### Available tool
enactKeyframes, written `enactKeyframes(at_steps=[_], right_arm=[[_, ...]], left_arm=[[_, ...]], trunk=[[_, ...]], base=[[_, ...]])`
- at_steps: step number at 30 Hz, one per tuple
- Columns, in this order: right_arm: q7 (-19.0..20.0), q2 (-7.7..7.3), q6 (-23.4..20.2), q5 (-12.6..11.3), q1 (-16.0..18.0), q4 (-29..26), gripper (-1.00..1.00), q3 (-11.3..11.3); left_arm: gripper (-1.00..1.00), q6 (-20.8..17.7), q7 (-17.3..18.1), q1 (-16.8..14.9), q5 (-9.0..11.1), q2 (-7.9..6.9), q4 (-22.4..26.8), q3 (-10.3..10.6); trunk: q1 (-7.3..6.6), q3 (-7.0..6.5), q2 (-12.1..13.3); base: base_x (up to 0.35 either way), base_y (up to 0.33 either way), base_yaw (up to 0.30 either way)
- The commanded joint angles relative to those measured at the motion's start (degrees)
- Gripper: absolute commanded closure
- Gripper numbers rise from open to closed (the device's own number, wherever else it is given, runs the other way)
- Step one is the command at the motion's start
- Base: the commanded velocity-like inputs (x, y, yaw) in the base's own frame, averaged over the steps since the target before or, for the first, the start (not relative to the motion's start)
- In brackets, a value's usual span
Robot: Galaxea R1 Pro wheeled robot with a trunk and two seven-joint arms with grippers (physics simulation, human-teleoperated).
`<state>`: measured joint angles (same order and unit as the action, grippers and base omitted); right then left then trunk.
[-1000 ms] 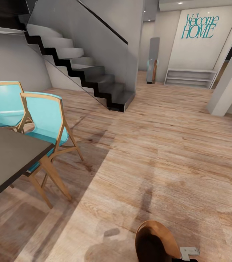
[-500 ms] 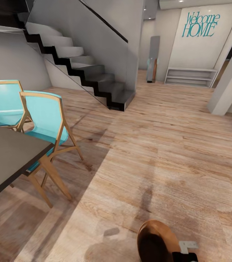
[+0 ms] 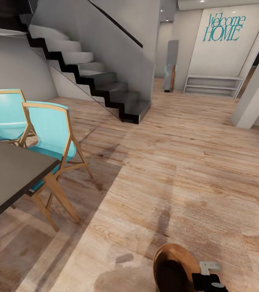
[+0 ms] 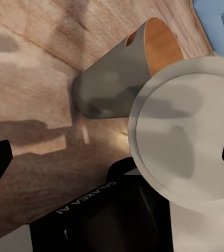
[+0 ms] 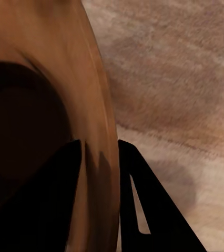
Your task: Put the three can of soda from the living room inside the tash can in the kitchen.
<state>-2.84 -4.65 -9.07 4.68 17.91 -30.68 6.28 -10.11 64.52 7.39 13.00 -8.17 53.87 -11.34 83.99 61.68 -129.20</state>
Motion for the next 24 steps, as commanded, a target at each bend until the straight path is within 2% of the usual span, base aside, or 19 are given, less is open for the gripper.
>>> enactKeyframes(at_steps=[1, 4, 7, 10, 13, 20, 24], right_arm=[[-0.04, -0.01, -0.01, 0.07, 0.01, -0.1, 1.0, 0.04], [-0.04, -0.01, -0.25, 0.07, -0.02, -0.37, 1.0, 0.04], [-0.05, -0.02, -4.07, 0.07, -0.01, -1.93, 1.0, 0.08], [0.01, -0.08, -11.66, 0.07, -0.06, -9.92, 1.0, 0.18], [0.02, -0.14, -15.0, 0.07, -0.06, -12.63, 1.0, 0.2], [0.02, -0.26, -19.51, 0.07, -0.07, -18.0, 1.0, 0.27], [0.03, -0.27, -24.62, 0.07, -0.1, -23.12, 1.0, 0.3]], left_arm=[[-1.0, 0.0, 0.0, 0.0, 0.0, 0.0, -0.01, 0.0], [-1.0, 0.0, 0.0, 0.0, 0.0, 0.0, 0.0, 0.0], [-1.0, 0.0, 0.0, 0.0, 0.0, 0.0, 0.0, 0.0], [-1.0, 0.0, 0.04, 0.0, 0.0, 0.0, 0.0, 0.0], [-1.0, 0.0, 0.06, 0.0, 0.0, 0.0, 0.0, 0.0], [-1.0, 0.0, 0.08, 0.0, 0.0, 0.0, 0.0, 0.0], [-1.0, 0.0, 0.08, 0.0, 0.0, 0.0, 0.0, 0.0]], trunk=[[0.0, 0.0, 0.0], [0.0, 0.0, 0.0], [0.0, 0.0, 0.0], [0.0, 0.0, 0.0], [0.0, 0.0, 0.0], [0.0, 0.0, 0.0], [0.0, 0.0, 0.0]], base=[[0.0, 0.0, 0.0], [0.0, 0.0, 0.0], [0.0, 0.0, 0.0], [0.0, 0.0, 0.0], [0.0, 0.0, 0.0], [0.0, 0.0, 0.0], [0.0, 0.0, 0.0]])
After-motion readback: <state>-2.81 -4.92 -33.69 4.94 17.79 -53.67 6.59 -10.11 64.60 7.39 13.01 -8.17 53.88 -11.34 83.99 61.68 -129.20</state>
